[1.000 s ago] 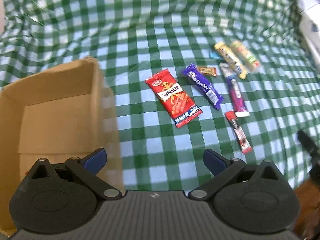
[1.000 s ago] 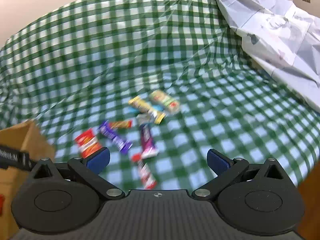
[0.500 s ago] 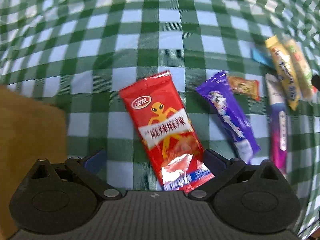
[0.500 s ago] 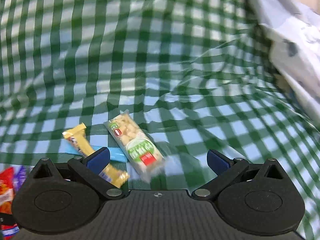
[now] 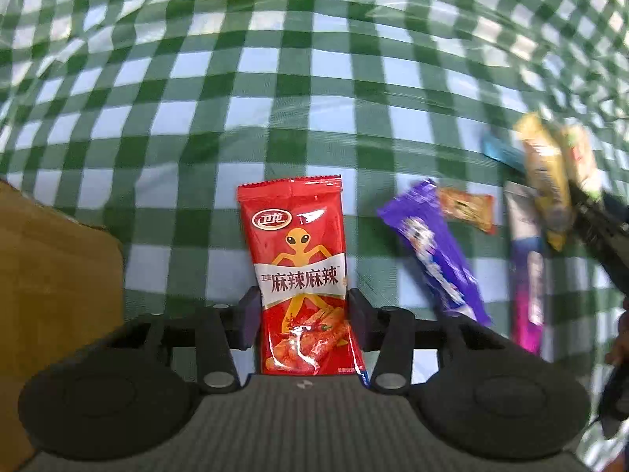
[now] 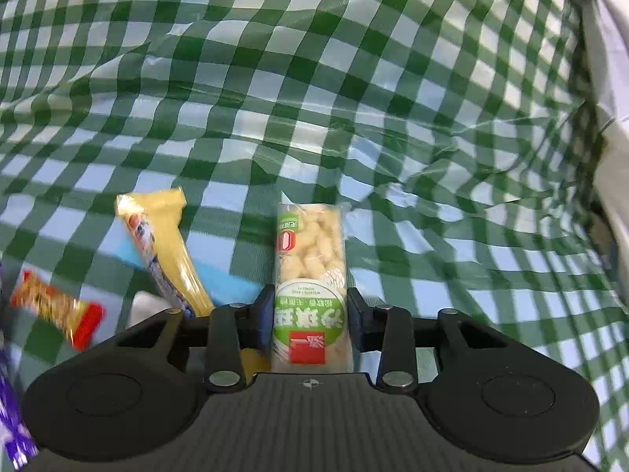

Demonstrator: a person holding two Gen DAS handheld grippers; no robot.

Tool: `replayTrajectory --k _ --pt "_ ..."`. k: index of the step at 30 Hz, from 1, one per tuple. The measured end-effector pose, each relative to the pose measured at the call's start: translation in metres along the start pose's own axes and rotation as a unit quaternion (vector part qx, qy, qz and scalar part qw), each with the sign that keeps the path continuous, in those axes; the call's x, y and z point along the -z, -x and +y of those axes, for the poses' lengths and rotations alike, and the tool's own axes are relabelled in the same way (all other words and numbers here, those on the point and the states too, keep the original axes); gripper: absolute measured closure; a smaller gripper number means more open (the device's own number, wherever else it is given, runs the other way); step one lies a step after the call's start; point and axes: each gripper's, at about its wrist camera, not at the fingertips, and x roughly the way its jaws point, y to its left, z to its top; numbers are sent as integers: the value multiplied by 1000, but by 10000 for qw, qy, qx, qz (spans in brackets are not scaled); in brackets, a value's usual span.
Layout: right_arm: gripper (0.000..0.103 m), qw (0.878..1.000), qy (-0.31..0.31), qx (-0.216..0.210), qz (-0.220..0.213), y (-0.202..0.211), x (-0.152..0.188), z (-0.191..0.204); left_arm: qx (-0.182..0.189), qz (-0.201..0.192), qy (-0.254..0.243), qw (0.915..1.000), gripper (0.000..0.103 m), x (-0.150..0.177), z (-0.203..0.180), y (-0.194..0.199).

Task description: Organize snacks

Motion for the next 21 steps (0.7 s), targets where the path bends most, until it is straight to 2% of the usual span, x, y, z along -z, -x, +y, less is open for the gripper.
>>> replayTrajectory --k 3,7,11,17,21 --pt "65 9993 -344 154 12 18 11 -12 277 76 37 9996 54 7 9 11" --pt "65 9947 -974 326 -79 58 24 -35 510 -120 -38 9986 55 25 14 47" --pt "65 9899 -1341 364 -272 110 37 -45 713 -390 -152 9966 55 47 23 93" --pt "65 9822 -1740 -38 -706 215 56 -27 974 -820 -372 9912 55 100 43 169" --pt "65 9743 -1988 -477 -948 288 65 7 996 -1111 -377 9881 55 145 70 220"
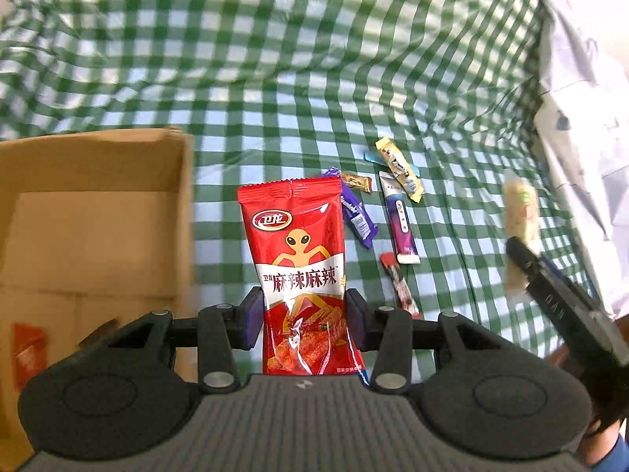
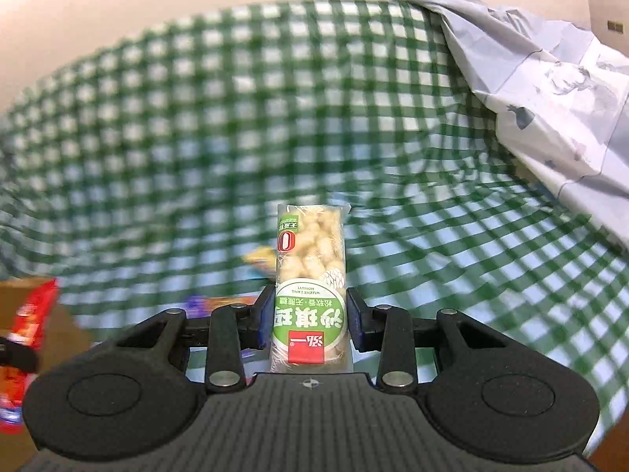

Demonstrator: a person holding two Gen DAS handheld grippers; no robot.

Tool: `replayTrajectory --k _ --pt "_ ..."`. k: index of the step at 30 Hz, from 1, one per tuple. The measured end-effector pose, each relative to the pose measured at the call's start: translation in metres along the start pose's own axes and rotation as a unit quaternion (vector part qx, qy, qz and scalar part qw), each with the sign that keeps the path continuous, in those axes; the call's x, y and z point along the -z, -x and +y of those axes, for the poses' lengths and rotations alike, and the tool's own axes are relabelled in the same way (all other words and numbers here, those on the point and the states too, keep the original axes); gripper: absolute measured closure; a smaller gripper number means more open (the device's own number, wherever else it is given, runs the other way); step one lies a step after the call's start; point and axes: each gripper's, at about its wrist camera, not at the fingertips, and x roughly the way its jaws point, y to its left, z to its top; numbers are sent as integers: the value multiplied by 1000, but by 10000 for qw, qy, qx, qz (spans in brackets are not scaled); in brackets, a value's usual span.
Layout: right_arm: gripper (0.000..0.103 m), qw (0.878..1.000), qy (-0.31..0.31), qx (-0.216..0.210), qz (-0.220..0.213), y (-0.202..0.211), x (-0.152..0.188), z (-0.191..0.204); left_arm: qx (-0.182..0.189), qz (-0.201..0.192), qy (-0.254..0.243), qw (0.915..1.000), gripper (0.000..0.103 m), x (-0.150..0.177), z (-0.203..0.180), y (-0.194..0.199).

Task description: Organize snacks

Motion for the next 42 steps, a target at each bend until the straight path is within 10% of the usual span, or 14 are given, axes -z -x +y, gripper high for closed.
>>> replayTrajectory --k 16,42 --pt "64 9677 706 -2375 455 182 79 197 -1003 -666 310 9922 55 146 139 157" --pt "65 9575 1698 -2311 305 244 106 239 -842 -1102 383 9896 54 203 169 195"
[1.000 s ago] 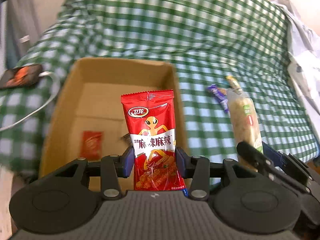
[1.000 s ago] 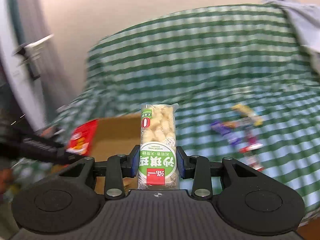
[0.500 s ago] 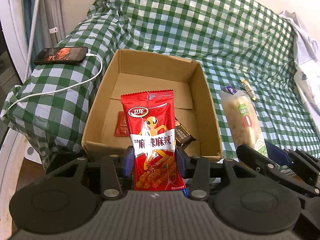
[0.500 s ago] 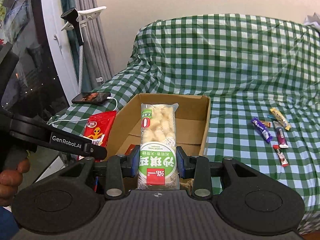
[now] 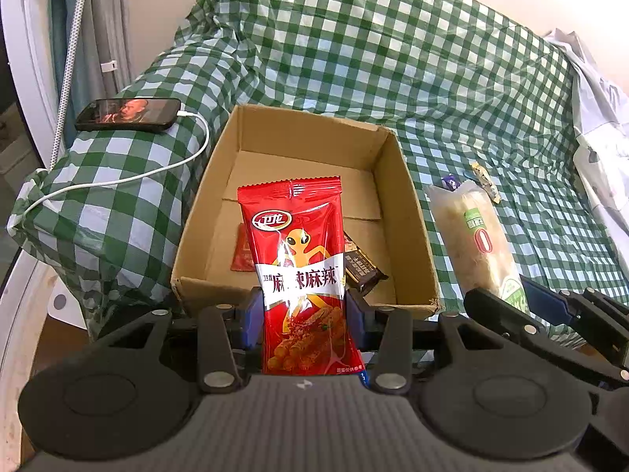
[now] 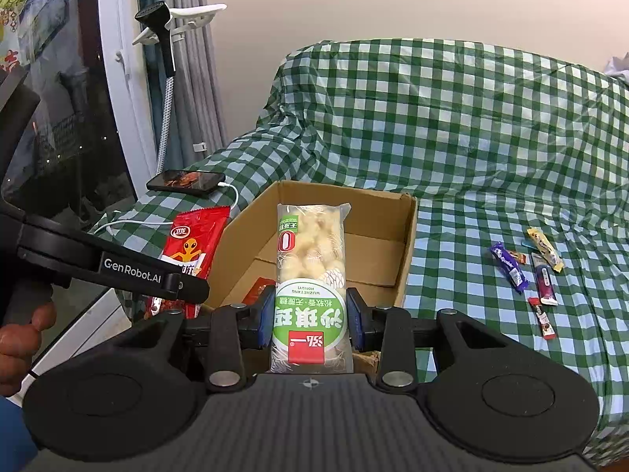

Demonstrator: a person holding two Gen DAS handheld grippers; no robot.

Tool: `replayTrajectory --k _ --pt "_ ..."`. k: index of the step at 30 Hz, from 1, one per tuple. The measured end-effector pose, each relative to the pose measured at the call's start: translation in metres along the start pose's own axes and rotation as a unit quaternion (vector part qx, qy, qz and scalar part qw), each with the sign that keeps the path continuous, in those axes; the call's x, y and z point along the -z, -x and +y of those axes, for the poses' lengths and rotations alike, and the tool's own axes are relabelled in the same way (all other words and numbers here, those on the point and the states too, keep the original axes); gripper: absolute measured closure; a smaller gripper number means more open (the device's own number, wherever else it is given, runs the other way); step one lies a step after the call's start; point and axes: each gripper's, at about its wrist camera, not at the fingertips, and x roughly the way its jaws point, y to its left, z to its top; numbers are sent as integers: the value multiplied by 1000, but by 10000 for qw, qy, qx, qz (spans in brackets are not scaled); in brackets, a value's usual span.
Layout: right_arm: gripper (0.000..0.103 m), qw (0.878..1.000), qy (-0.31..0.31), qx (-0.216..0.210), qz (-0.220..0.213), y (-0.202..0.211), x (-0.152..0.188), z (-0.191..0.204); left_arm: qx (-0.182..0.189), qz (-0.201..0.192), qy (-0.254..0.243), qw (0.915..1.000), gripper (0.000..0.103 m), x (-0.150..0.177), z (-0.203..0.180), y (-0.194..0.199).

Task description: Organize snacks

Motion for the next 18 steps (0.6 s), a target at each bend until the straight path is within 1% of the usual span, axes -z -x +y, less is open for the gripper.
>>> replayTrajectory --k 18 --pt "65 9998 46 44 165 -10 -2 -1 24 90 24 10000 54 2 1 -7"
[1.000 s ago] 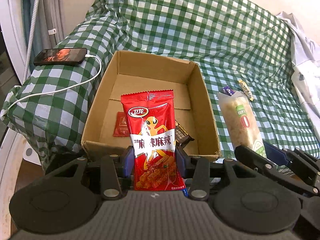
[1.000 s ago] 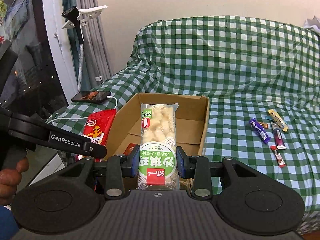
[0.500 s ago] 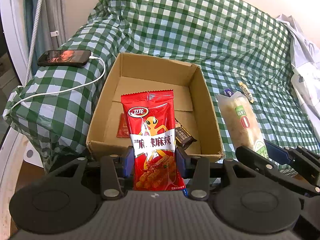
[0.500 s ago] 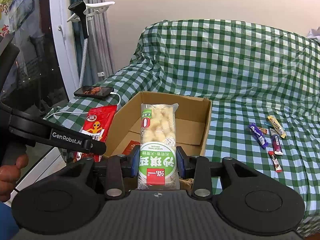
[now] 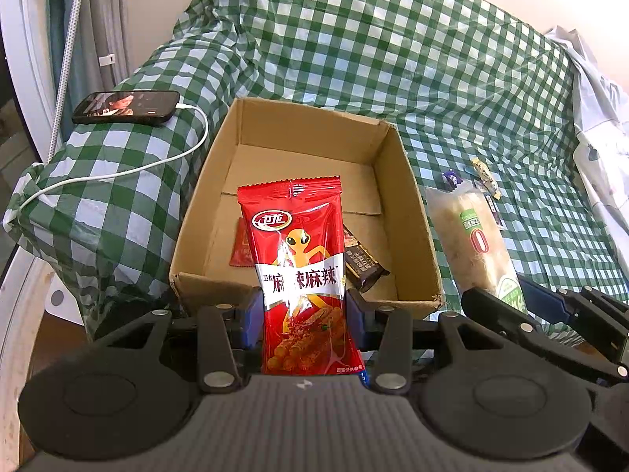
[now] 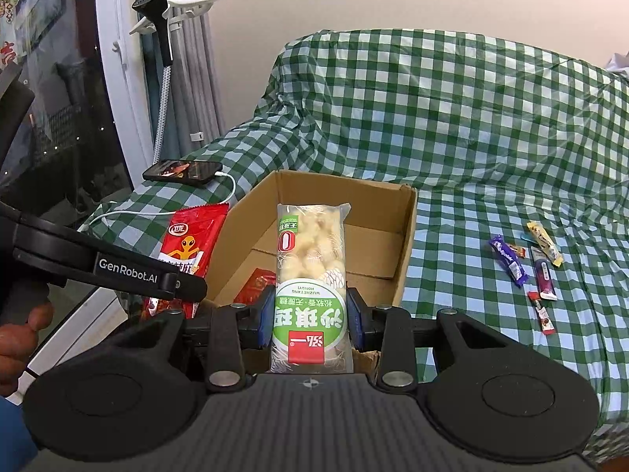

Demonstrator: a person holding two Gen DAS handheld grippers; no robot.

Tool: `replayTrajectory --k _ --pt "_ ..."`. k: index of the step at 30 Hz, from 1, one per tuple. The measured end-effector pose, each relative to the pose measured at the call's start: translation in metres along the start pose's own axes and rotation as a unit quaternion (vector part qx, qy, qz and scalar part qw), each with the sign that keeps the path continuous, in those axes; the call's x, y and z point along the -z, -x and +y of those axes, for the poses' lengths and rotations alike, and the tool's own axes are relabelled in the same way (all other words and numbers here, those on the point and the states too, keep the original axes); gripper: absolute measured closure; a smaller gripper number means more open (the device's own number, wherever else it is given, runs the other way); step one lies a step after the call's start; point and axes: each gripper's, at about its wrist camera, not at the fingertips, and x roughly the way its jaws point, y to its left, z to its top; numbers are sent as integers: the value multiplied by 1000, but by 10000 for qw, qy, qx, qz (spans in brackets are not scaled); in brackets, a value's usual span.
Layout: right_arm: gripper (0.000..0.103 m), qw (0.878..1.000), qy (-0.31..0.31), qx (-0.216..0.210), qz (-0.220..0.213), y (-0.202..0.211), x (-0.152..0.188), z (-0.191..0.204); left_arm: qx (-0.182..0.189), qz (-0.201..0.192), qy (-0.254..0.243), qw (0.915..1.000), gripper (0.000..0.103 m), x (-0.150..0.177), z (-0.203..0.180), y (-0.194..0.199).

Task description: Organize snacks

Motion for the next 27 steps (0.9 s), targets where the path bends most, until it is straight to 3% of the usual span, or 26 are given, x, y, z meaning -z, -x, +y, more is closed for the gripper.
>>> replayTrajectory --k 27 --pt "65 9990 -25 57 451 -42 -9 -1 -25 283 147 9995 54 -20 19 -40"
